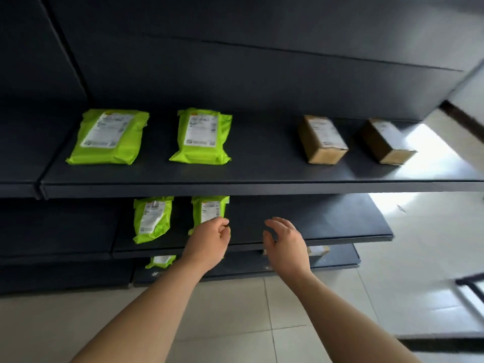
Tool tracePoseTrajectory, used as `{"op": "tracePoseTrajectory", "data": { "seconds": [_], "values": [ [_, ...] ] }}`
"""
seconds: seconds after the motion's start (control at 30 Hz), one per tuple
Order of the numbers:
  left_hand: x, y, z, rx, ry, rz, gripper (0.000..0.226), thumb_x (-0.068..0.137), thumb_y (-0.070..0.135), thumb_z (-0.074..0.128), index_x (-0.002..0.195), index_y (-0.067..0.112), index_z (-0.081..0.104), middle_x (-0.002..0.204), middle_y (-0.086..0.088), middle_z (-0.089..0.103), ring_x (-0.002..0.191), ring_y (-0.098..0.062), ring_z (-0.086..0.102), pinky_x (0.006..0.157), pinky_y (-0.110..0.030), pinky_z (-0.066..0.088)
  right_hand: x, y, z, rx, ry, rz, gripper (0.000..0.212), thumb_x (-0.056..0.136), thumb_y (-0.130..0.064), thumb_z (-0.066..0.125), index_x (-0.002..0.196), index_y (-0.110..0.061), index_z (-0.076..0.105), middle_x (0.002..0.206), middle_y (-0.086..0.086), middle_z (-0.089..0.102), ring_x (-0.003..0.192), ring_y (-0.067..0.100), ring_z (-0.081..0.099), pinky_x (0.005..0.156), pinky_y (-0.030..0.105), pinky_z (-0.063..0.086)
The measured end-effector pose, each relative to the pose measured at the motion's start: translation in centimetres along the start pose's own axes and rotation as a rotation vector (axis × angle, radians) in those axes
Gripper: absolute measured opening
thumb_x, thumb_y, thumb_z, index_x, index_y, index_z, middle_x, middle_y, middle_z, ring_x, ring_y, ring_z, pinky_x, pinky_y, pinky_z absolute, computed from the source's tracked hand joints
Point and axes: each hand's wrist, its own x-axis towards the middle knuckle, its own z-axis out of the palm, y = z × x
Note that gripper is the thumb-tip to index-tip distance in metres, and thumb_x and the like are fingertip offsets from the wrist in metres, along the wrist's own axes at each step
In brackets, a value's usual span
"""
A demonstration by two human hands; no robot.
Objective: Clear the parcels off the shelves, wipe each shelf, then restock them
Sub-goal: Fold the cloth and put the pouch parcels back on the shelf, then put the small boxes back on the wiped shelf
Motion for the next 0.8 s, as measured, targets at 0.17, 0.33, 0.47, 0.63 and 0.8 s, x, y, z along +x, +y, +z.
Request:
{"op": "tracePoseTrajectory", "data": {
  "seconds": [0.17,0.33,0.47,0.63,0.8],
  "values": [
    [-1.5,5.4,-1.4,0.015,-0.079,0.095,0.034,0.097,0.027,0.046,0.129,0.019,0.054,0.094,0.014,0.060,0.086,-0.010,0.061,0.074,-0.025,0.047,-3.5,-0.7,-5.7,0.010,0.121,0.104,0.032,0.097,-0.026,0.053,0.127,-0.023,0.062,0.135,-0.008,0.054,0.105,0.009,0.060,0.094,0.024,0.049],
    [-3.4,11.4,-2.6,0.042,-0.168,0.287,0.034,0.096,0.026,0.047,0.127,0.018,0.057,0.085,0.018,0.058,0.087,-0.010,0.057,0.075,-0.022,0.041,-8.3,-1.5,-10.8,-0.019,0.270,0.221,0.028,0.096,-0.025,0.054,0.121,-0.021,0.068,0.134,-0.008,0.055,0.107,0.009,0.059,0.087,0.014,0.038],
    [-6.0,15.5,-2.5,0.020,-0.305,0.404,0.035,0.097,0.027,0.045,0.129,0.020,0.055,0.090,0.021,0.058,0.084,-0.003,0.057,0.072,-0.020,0.041,-13.0,-2.0,-14.3,-0.049,0.383,0.328,0.028,0.096,-0.026,0.053,0.119,-0.022,0.067,0.135,-0.006,0.055,0.119,0.014,0.055,0.096,0.024,0.041],
    [-10.1,19.8,-0.8,0.044,-0.457,0.511,0.035,0.096,0.024,0.047,0.128,0.015,0.057,0.119,-0.001,0.063,0.106,-0.016,0.059,0.089,-0.027,0.048,-19.4,-1.3,-18.1,-0.030,0.521,0.486,0.028,0.093,-0.023,0.055,0.119,-0.019,0.067,0.126,-0.004,0.062,0.109,0.014,0.060,0.093,0.021,0.039],
    [-14.5,24.3,3.6,0.043,-0.571,0.643,0.033,0.095,0.022,0.050,0.125,0.012,0.059,0.119,-0.002,0.065,0.101,-0.015,0.060,0.089,-0.023,0.044,-26.1,1.3,-22.3,-0.034,0.610,0.656,0.028,0.094,-0.028,0.054,0.117,-0.022,0.068,0.116,-0.003,0.069,0.108,0.017,0.062,0.092,0.029,0.046]
  ]
}}
